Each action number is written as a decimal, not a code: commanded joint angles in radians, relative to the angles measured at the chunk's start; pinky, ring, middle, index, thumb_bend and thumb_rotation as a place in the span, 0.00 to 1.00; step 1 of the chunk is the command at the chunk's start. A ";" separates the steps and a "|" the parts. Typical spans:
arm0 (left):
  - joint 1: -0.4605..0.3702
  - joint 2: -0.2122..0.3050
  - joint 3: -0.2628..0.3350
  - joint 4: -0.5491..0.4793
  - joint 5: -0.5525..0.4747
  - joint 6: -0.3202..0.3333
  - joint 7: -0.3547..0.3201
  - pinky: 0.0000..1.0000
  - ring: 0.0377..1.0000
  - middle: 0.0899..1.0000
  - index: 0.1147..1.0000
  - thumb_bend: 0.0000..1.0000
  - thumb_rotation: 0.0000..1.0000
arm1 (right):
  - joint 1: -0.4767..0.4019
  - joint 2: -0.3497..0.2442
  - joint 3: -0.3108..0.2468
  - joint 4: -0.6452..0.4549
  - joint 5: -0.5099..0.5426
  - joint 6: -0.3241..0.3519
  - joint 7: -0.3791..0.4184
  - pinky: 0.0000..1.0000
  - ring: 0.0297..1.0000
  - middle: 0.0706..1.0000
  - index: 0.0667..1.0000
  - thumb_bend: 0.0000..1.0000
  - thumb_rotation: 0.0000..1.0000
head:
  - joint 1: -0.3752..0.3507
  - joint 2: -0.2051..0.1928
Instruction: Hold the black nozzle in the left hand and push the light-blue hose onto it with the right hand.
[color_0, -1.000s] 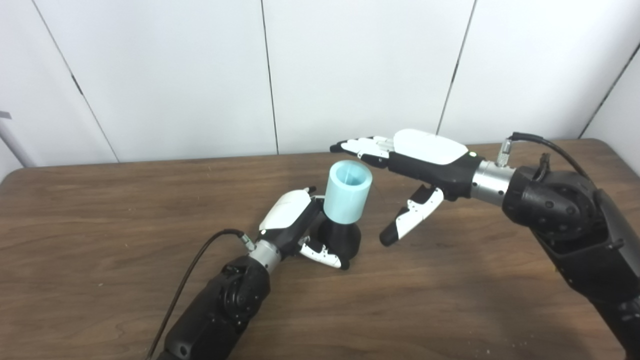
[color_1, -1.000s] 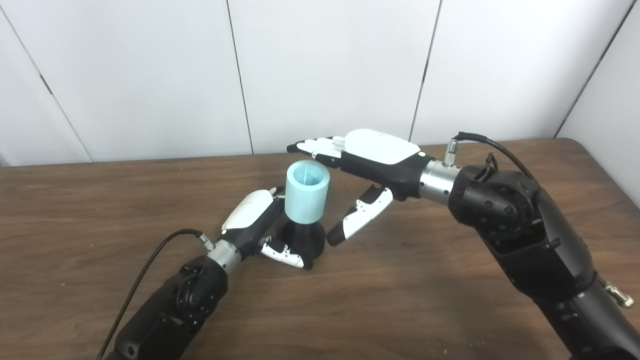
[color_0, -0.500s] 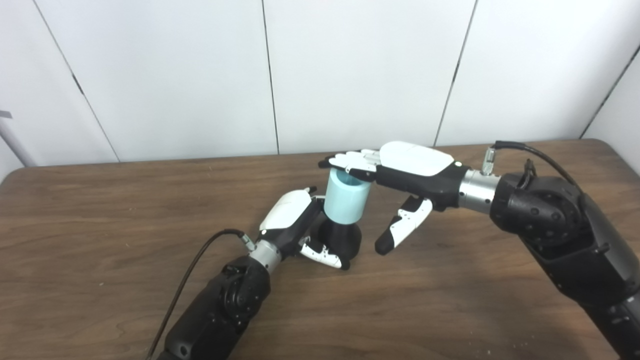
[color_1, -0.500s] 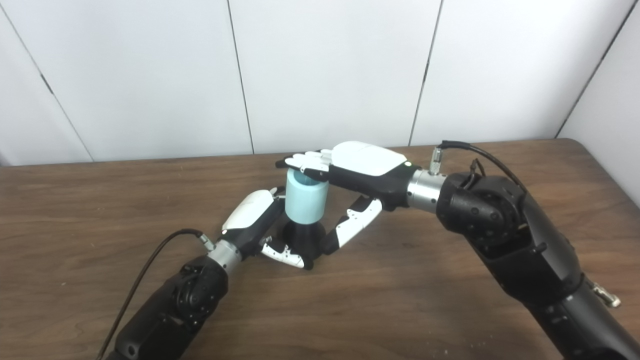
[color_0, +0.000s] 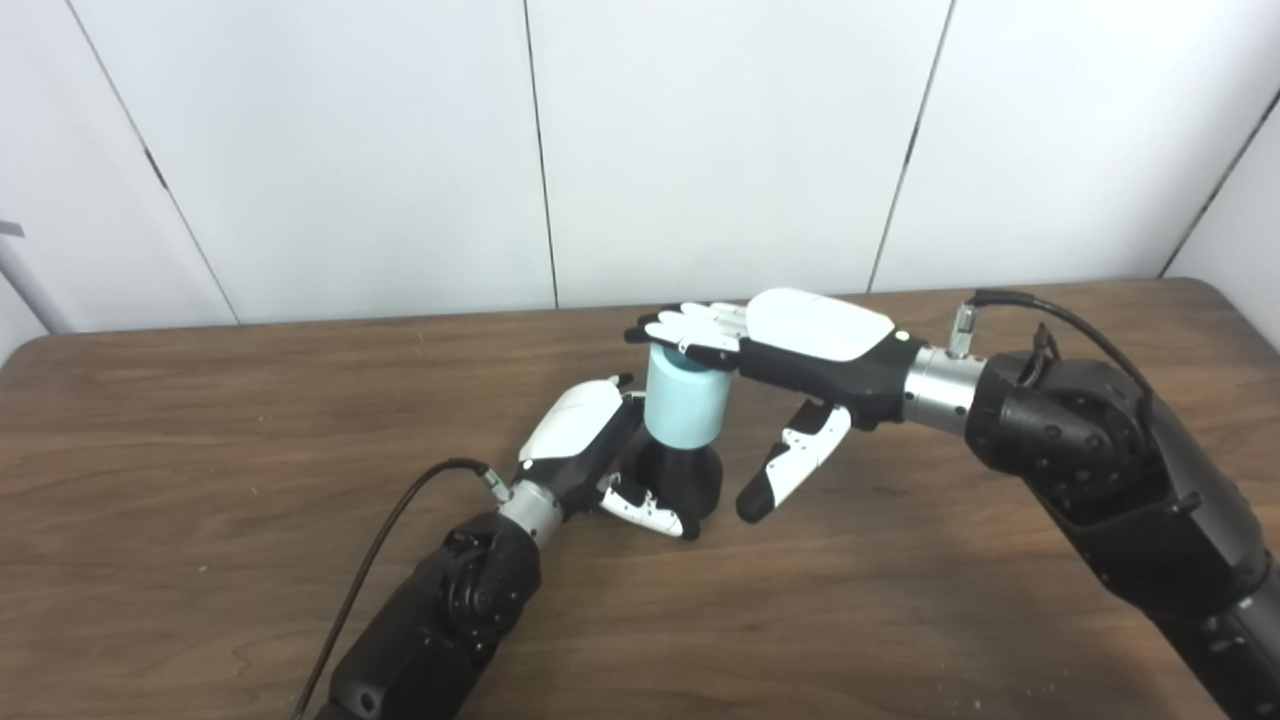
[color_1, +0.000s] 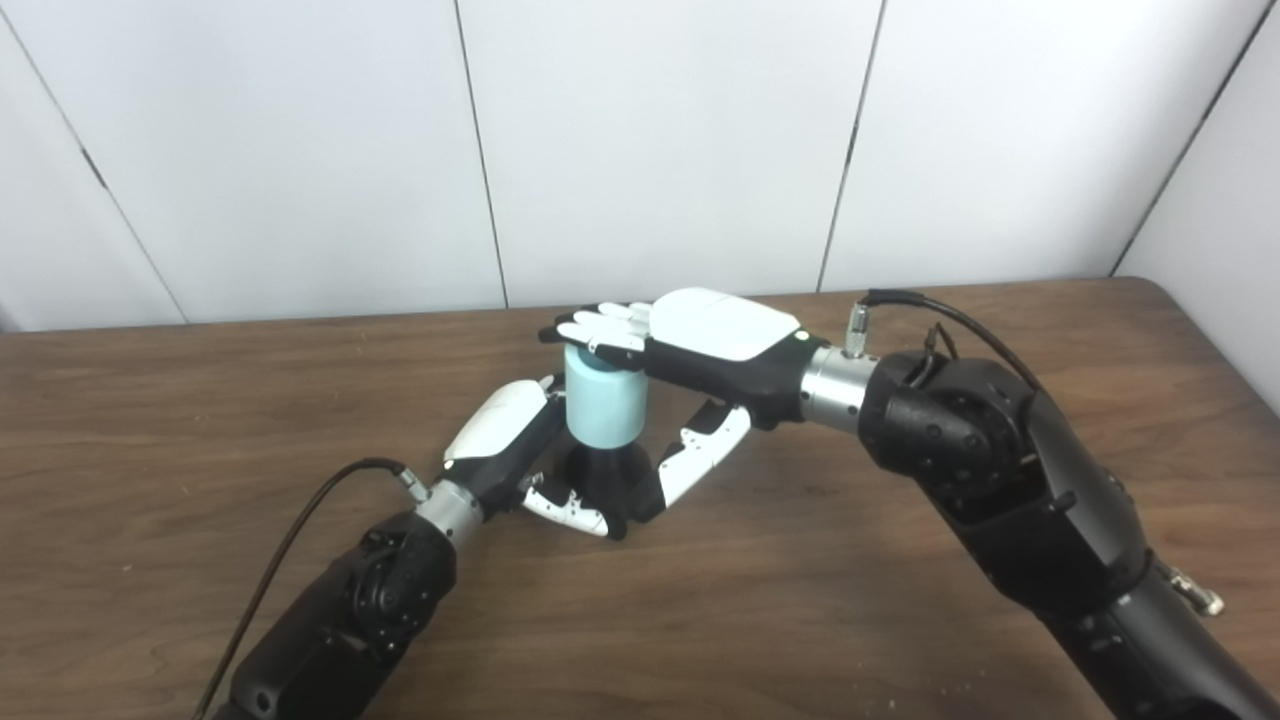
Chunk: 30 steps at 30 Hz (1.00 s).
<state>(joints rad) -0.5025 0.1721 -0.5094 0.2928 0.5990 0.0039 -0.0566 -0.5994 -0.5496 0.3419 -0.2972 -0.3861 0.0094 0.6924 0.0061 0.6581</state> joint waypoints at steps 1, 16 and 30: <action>0.030 0.016 -0.023 0.053 0.037 0.060 -0.070 1.00 0.64 0.43 0.42 0.53 0.00 | -0.009 -0.018 0.031 0.018 -0.001 -0.057 0.031 1.00 1.00 1.00 1.00 0.89 0.95 | 0.002 0.001; 0.028 0.024 -0.015 0.054 0.030 0.056 -0.071 1.00 0.64 0.43 0.42 0.53 0.00 | -0.012 -0.056 0.087 0.034 -0.026 -0.173 0.051 1.00 1.00 1.00 1.00 0.90 0.97 | 0.008 0.011; 0.029 0.033 -0.006 0.041 0.021 0.053 -0.080 1.00 0.64 0.43 0.42 0.53 0.00 | 0.018 -0.076 0.102 0.010 -0.071 -0.067 0.078 1.00 1.00 1.00 0.98 0.90 0.95 | 0.009 0.020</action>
<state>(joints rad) -0.5026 0.1724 -0.5055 0.2924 0.5977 0.0035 -0.0621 -0.6132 -0.5989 0.4084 -0.2855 -0.4582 -0.0734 0.6791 0.0138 0.6780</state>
